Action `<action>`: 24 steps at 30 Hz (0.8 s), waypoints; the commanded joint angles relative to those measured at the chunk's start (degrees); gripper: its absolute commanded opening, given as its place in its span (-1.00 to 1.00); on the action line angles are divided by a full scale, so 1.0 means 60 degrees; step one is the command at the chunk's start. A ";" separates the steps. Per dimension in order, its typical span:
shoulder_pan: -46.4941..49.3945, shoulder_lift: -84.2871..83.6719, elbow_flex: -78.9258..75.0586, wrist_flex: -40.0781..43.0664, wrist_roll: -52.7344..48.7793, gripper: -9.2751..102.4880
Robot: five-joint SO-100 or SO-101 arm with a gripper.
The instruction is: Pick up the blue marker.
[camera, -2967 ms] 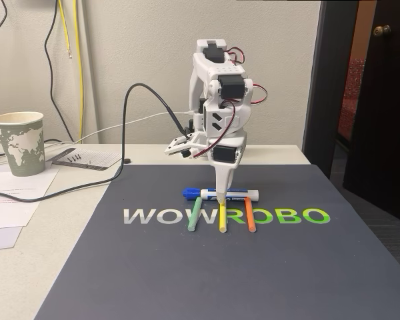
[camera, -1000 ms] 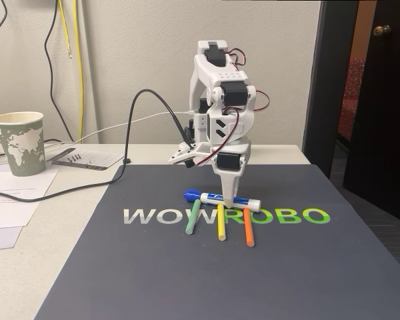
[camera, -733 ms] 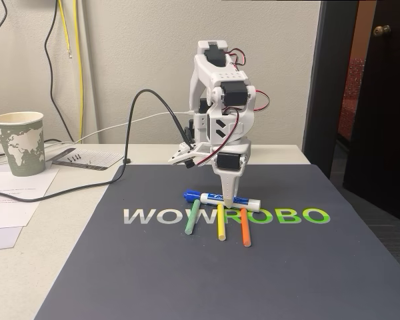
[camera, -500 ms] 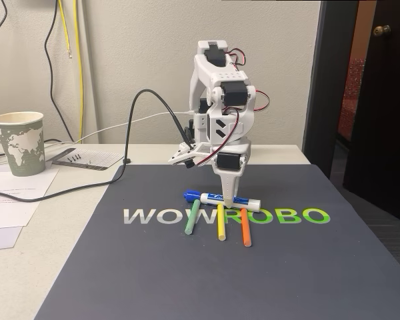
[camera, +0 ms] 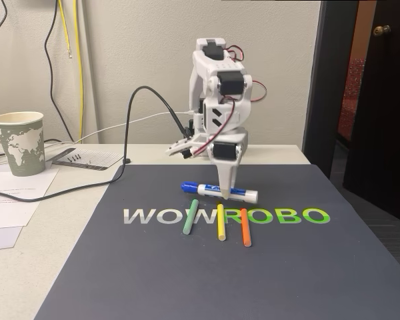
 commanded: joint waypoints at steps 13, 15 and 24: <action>0.0146 0.7119 0.4951 -0.1509 -0.1011 -0.77; 0.0146 0.7427 0.4951 -0.1377 -0.1084 -0.77; 0.0425 0.9009 0.5186 -0.1685 -0.2109 -0.77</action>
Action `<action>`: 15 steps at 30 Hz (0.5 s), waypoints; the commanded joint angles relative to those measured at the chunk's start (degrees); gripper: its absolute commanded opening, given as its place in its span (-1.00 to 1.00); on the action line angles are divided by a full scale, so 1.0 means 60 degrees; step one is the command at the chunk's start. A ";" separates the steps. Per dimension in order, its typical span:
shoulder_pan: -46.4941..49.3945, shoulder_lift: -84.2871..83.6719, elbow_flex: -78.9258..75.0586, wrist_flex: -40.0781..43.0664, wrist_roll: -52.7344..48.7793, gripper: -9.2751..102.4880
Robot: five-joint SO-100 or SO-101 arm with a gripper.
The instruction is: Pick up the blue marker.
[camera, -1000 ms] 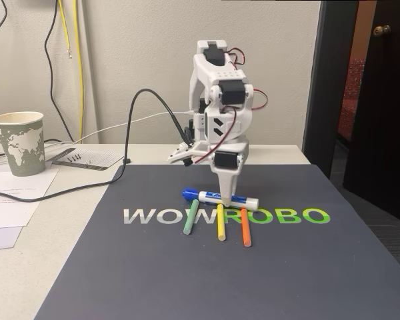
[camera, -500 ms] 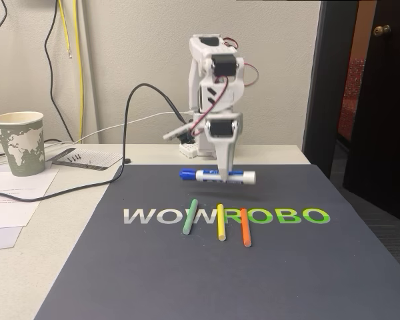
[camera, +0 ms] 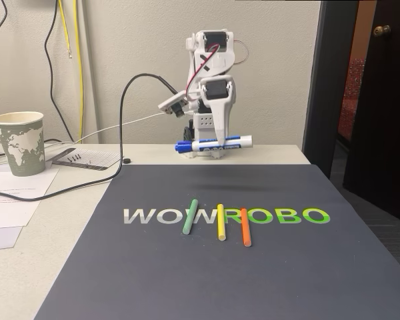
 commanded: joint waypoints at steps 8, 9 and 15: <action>0.0747 0.2153 0.0645 -0.1304 -0.0762 -0.77; 0.0791 0.2563 0.1040 -0.1553 -0.0894 -0.77; 0.1289 0.4482 0.2739 -0.2314 -0.1685 -0.77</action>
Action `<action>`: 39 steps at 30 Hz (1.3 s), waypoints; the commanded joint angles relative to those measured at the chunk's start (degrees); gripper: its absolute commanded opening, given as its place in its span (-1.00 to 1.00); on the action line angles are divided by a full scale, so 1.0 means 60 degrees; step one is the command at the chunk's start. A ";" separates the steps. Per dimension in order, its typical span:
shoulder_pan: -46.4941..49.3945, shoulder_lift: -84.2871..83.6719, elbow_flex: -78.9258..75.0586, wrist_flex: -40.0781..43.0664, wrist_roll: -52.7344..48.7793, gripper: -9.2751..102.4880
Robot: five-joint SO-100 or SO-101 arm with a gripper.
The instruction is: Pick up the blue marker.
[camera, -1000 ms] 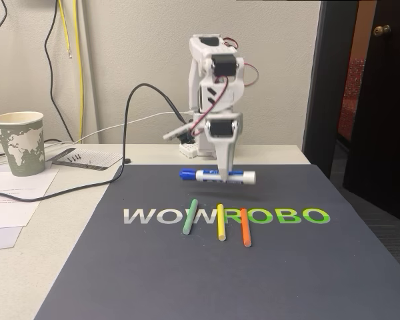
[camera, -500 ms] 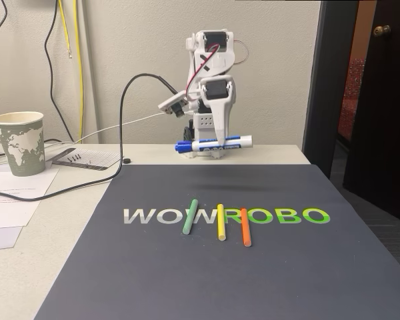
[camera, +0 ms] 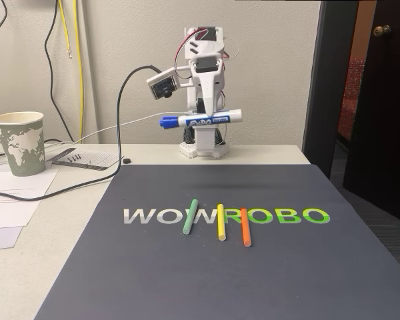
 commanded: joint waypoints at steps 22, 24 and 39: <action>0.0601 0.3750 0.1846 0.0059 -0.0381 -0.77; 0.0659 0.3823 0.1846 0.0146 -0.0381 -0.77; 0.0791 0.3882 0.1846 0.0176 -0.0410 -0.77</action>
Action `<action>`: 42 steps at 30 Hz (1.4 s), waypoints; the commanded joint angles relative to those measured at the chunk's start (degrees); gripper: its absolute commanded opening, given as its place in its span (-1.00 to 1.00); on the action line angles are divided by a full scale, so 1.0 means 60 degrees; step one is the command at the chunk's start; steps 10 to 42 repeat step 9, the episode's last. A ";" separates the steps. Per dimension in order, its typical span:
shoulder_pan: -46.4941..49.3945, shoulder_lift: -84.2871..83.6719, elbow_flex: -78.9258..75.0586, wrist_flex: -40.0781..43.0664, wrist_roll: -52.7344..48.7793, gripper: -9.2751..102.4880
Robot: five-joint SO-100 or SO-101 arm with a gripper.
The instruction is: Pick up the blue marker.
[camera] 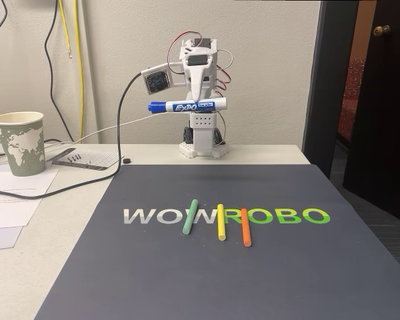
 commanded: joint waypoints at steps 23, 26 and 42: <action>0.0088 0.0103 -0.0059 -0.0029 -0.0059 -0.77; 0.0088 0.0103 -0.0059 -0.0029 -0.0059 -0.77; 0.0088 0.0103 -0.0059 -0.0029 -0.0059 -0.77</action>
